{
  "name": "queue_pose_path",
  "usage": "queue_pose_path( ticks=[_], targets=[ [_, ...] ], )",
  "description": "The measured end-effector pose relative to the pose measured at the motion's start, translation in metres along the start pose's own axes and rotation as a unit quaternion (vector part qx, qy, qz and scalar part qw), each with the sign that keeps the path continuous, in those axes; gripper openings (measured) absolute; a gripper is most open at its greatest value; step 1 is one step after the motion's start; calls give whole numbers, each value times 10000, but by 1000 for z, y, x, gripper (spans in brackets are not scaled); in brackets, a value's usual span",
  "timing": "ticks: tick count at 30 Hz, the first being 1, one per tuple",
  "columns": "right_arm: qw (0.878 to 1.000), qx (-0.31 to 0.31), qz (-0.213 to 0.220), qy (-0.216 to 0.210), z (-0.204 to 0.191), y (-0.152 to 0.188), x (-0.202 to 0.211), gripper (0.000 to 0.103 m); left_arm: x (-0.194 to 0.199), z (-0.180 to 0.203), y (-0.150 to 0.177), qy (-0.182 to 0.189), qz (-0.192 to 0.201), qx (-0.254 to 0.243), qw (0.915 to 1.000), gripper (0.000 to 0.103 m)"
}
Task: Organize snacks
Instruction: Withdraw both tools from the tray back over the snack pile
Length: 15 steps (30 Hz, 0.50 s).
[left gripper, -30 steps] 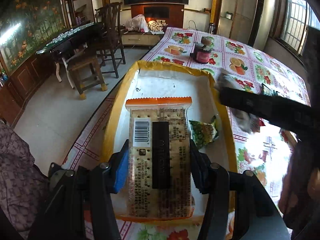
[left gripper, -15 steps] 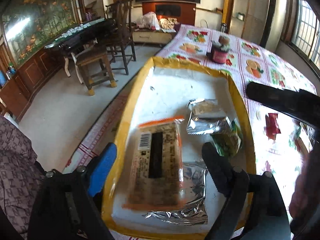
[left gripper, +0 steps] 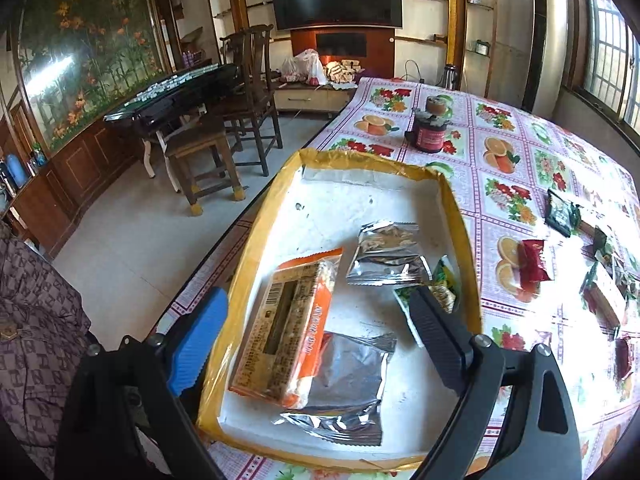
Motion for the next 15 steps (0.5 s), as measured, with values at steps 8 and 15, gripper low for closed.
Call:
queue_pose_path(
  ticks=[8, 15],
  targets=[
    [9991, 301, -263, 169, -14, 6, -15, 76, 9, 2, -2, -172, 135, -93, 9997, 94],
    [9981, 458, -335, 232, -16, 6, -24, 76, 10, 3, -3, -198, 146, -101, 9996, 95]
  ],
)
Point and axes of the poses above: each gripper's, at about its wrist camera, not at the fingertips, and x roughly against the way its jaws point, z to its right, y to its underside, the point moved 7 cm from there along -x, roughly the way its jaws point, and after that the axes turned 2 degrees about -x, right-handed, at the moved point
